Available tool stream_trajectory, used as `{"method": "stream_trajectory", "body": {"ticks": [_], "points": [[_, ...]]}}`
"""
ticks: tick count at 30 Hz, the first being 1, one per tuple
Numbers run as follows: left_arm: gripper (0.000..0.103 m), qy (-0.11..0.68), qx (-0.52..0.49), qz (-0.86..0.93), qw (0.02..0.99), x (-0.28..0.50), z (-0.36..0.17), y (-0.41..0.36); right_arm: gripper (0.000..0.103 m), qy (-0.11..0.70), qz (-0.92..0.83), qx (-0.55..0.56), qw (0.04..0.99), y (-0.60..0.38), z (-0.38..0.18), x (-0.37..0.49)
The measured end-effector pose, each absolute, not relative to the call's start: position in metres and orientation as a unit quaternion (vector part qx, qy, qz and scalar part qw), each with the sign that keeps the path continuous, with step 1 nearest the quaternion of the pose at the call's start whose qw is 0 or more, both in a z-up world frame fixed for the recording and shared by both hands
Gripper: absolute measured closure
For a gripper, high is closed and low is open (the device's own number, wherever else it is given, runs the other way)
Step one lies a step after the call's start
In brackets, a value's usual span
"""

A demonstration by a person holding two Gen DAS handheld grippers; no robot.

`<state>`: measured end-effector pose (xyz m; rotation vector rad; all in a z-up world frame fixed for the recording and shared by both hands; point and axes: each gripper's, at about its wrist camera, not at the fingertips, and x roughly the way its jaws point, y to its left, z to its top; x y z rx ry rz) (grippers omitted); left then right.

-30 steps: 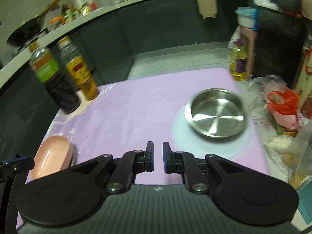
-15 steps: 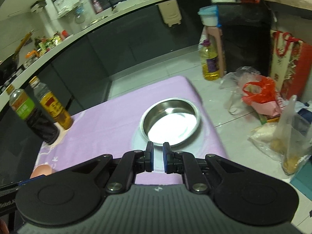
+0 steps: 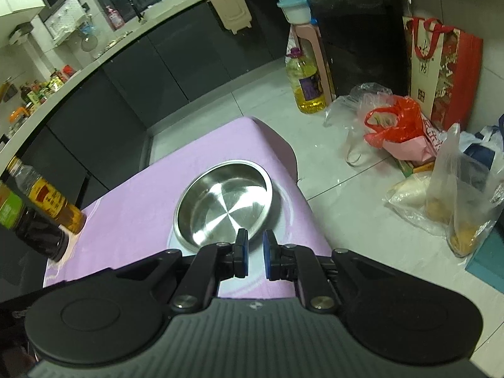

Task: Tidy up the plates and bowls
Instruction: 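Move both grippers to the steel bowl and grasp its rim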

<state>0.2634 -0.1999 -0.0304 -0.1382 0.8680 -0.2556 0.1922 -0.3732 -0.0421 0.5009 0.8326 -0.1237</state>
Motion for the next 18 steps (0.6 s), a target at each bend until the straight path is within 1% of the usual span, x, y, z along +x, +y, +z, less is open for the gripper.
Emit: {"method": "stream_trajectory", "body": {"ticks": [4, 5, 7, 10, 16, 17, 18], "points": [[0.079, 0.417, -0.082, -0.116, 0.898, 0.284, -0.04, -0.207, 0.103, 0.414, -0.076, 0.238, 0.875, -0.373, -0.049, 0.21], [0.079, 0.419, -0.083, -0.117, 0.896, 0.288, -0.043, -0.209, 0.098, 0.415, -0.081, 0.24, 0.874, -0.374, -0.051, 0.211], [0.079, 0.425, -0.076, -0.117, 0.895, 0.294, -0.048, -0.213, 0.082, 0.41, -0.095, 0.257, 0.87, -0.378, -0.056, 0.213], [0.079, 0.428, -0.07, -0.113, 0.894, 0.302, -0.055, -0.218, 0.082, 0.407, -0.102, 0.275, 0.865, -0.385, -0.062, 0.216], [0.078, 0.448, -0.079, -0.102, 0.885, 0.321, -0.071, -0.221, 0.082, 0.424, -0.097, 0.272, 0.858, -0.382, -0.071, 0.231], [0.076, 0.45, -0.079, -0.102, 0.884, 0.324, -0.073, -0.222, 0.082, 0.425, -0.097, 0.273, 0.858, -0.382, -0.074, 0.233], [0.071, 0.445, -0.081, -0.104, 0.886, 0.325, -0.074, -0.221, 0.082, 0.428, -0.095, 0.273, 0.856, -0.381, -0.076, 0.234]]}}
